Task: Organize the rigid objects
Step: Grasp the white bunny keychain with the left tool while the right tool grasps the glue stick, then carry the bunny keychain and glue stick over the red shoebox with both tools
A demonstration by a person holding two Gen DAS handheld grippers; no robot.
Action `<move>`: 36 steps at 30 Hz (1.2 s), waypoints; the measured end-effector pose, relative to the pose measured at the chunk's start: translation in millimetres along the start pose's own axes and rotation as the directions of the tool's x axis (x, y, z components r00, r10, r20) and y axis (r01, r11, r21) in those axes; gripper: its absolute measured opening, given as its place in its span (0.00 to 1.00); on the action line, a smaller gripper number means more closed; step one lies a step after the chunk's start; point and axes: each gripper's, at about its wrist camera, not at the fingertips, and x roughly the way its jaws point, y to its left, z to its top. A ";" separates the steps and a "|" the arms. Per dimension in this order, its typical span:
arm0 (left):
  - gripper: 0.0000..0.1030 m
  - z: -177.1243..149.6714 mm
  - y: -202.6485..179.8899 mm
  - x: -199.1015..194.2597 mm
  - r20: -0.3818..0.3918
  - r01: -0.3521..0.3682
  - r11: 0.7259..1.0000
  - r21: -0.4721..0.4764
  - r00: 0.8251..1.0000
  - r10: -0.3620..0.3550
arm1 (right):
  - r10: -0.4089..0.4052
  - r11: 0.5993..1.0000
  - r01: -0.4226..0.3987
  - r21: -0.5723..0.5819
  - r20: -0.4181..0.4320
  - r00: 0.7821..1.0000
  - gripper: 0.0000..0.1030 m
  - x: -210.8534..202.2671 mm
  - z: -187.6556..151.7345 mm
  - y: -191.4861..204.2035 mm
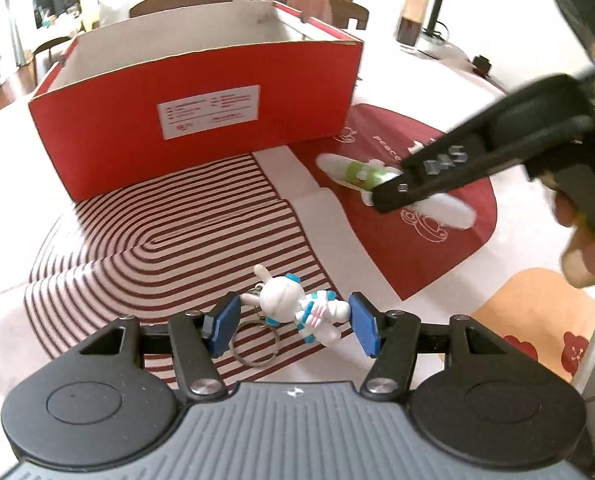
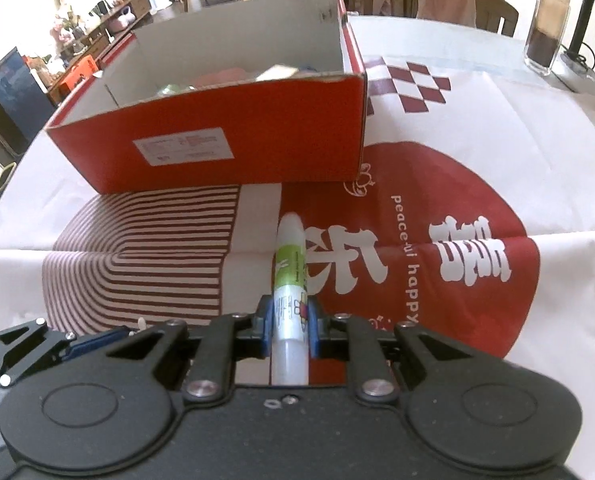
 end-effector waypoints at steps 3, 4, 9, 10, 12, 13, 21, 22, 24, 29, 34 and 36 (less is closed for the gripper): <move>0.58 -0.4 6.8 -8.4 0.000 -0.007 0.999 -0.036 1.000 0.007 | 0.012 1.000 -0.012 -0.007 0.009 1.000 0.16 -7.7 -1.4 0.6; 0.58 0.4 9.0 -10.0 0.001 -0.009 0.999 -0.047 1.000 0.009 | 0.015 1.000 -0.014 -0.011 0.013 1.000 0.16 -10.6 -2.1 1.5; 0.58 5.2 20.8 -25.5 0.010 -0.008 0.995 -0.100 1.000 0.009 | 0.042 0.999 -0.041 -0.022 0.046 0.998 0.16 -28.7 -3.2 6.0; 0.58 6.1 22.1 -29.3 0.013 -0.009 0.994 -0.106 1.000 0.010 | 0.046 0.999 -0.045 -0.028 0.055 0.997 0.16 -32.8 -2.8 7.2; 0.58 10.1 24.6 -38.0 0.025 -0.016 0.994 -0.112 1.000 0.018 | 0.056 0.998 -0.054 -0.035 0.072 0.996 0.16 -41.5 -1.3 9.4; 0.58 12.8 26.0 -42.7 0.033 -0.018 0.993 -0.115 0.999 0.021 | 0.062 0.998 -0.059 -0.038 0.081 0.995 0.16 -45.8 0.0 10.2; 0.58 45.9 38.9 -83.7 0.117 -0.032 0.989 -0.143 0.992 0.049 | 0.093 0.995 -0.085 -0.059 0.151 0.984 0.16 -78.5 17.4 15.7; 0.58 50.5 39.7 -87.5 0.128 -0.035 0.989 -0.146 0.990 0.054 | 0.094 0.994 -0.085 -0.063 0.159 0.983 0.16 -81.2 19.7 16.0; 0.58 60.8 43.3 -96.1 0.151 -0.037 0.988 -0.150 0.987 0.060 | 0.098 0.994 -0.087 -0.070 0.174 0.980 0.16 -86.0 26.0 16.9; 0.58 88.5 51.3 -110.5 0.196 -0.053 0.987 -0.154 0.977 0.083 | 0.108 0.993 -0.093 -0.079 0.212 0.971 0.16 -93.2 44.1 18.5; 0.58 118.1 56.4 -114.9 0.227 -0.079 0.986 -0.146 0.968 0.111 | 0.115 0.991 -0.096 -0.089 0.238 0.964 0.16 -94.3 63.5 17.5; 0.58 130.3 58.1 -113.0 0.229 -0.085 0.987 -0.139 0.966 0.116 | 0.116 0.991 -0.096 -0.089 0.246 0.962 0.16 -93.1 73.2 15.3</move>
